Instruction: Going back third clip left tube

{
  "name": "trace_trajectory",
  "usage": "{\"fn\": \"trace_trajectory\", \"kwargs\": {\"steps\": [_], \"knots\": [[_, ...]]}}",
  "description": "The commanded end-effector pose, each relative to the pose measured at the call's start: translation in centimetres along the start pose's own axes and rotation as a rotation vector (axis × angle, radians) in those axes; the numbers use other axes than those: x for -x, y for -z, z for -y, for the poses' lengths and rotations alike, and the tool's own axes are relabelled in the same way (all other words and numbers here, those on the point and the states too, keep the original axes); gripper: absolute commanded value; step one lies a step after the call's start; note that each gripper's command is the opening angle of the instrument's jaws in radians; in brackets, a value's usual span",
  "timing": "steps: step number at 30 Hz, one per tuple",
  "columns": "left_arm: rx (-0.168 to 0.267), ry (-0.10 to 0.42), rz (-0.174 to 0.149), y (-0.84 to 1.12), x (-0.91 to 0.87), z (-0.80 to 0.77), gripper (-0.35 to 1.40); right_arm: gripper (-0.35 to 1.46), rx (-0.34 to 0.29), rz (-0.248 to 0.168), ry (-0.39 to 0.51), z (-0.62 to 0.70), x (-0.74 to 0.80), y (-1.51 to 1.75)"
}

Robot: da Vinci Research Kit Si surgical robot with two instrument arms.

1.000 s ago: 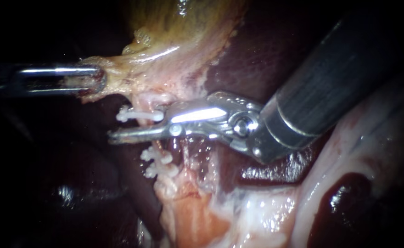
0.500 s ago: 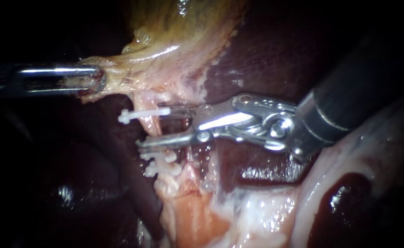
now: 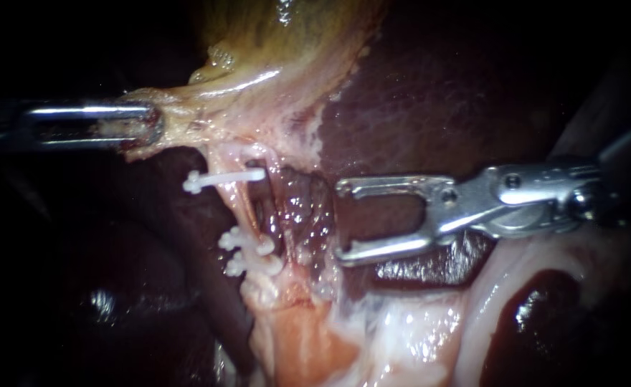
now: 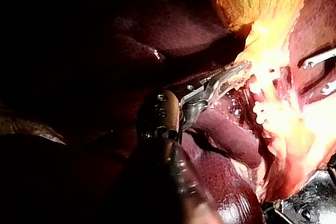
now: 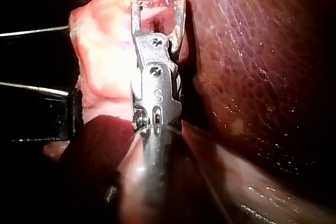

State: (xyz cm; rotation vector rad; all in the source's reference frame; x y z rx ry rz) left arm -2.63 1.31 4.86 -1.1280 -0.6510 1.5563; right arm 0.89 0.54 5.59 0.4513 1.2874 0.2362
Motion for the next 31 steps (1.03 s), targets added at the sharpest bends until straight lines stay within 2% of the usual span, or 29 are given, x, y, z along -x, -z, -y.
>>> {"fn": "trace_trajectory", "kwargs": {"steps": [1,6,10,18,20,28,31], "knots": [[-0.001,0.0,0.0,-0.01,0.01,0.0,-0.35,0.49,0.007,0.001,0.003,-0.01,-0.01,0.04],[-0.003,-0.001,-0.002,-0.03,0.02,0.01,-0.35,0.5,0.001,0.001,0.019,0.0,-0.01,0.17],[-0.007,-0.004,-0.005,-0.13,0.08,0.04,-0.35,0.5,-0.001,0.001,0.025,0.01,0.0,0.21],[0.0,-0.014,-0.002,-0.59,0.18,0.22,-0.35,0.5,-0.002,0.001,0.023,0.0,-0.01,0.25],[0.001,-0.015,-0.002,-0.65,0.19,0.24,-0.35,0.5,-0.002,0.001,0.023,0.0,-0.01,0.26],[0.001,-0.016,0.002,-0.65,0.21,0.25,-0.35,0.5,-0.003,0.0,0.023,0.01,-0.02,0.26],[0.004,-0.016,0.003,-0.61,0.21,0.25,-0.35,0.5,-0.022,-0.003,0.029,0.02,-0.05,0.21]]}}
